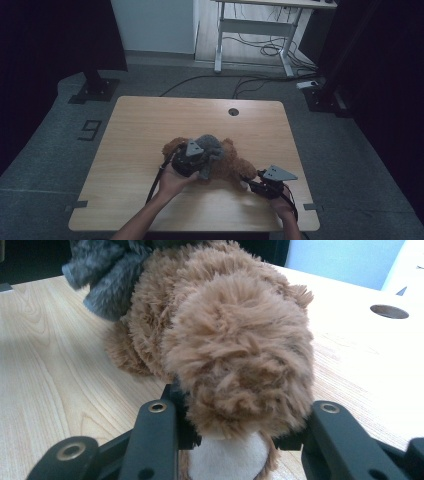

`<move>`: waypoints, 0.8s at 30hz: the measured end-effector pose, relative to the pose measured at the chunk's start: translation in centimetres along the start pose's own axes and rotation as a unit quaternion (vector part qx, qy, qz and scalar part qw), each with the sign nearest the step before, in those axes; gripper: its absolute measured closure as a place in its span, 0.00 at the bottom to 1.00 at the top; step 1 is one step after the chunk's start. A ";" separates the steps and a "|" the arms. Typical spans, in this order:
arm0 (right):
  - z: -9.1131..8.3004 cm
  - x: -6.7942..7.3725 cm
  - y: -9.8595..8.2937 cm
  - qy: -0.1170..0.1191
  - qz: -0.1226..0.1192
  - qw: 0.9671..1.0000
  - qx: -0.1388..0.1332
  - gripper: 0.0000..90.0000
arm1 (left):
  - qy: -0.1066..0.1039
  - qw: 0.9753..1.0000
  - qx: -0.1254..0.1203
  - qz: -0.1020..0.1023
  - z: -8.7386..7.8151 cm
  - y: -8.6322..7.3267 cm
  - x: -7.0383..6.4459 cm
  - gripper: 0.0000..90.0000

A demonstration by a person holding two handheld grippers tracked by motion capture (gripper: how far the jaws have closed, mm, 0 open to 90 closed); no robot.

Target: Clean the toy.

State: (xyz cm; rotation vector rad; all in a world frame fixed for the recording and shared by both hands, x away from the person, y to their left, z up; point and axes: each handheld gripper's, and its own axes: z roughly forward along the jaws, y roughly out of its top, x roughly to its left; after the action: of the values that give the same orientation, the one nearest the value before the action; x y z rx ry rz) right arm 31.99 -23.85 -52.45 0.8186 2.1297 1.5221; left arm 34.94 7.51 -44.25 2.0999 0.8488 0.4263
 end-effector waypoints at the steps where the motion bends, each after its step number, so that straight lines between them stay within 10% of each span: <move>1: 0.0 0.0 0.0 0.001 0.000 1.000 0.000 0.70 | -0.004 1.000 -0.003 -0.009 -0.3 -0.3 0.5 0.86; 6: 0.1 0.1 0.0 0.007 -0.002 1.000 0.000 0.70 | -0.004 1.000 -0.008 -0.015 -1.4 -0.7 0.8 0.86; 14: 0.2 0.1 0.0 0.005 0.002 1.000 0.000 0.70 | -0.028 0.999 -0.023 0.028 -0.9 2.0 -3.1 0.85; 24: 0.1 0.1 -0.1 0.007 0.001 1.000 0.001 0.69 | -0.067 0.995 0.010 0.077 5.2 3.9 -9.5 0.85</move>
State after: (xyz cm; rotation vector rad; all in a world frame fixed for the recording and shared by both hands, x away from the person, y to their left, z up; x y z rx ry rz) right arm 31.96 -23.70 -52.56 0.8143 2.1409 1.5319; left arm 32.64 -3.82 -44.48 2.1930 0.6197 0.3546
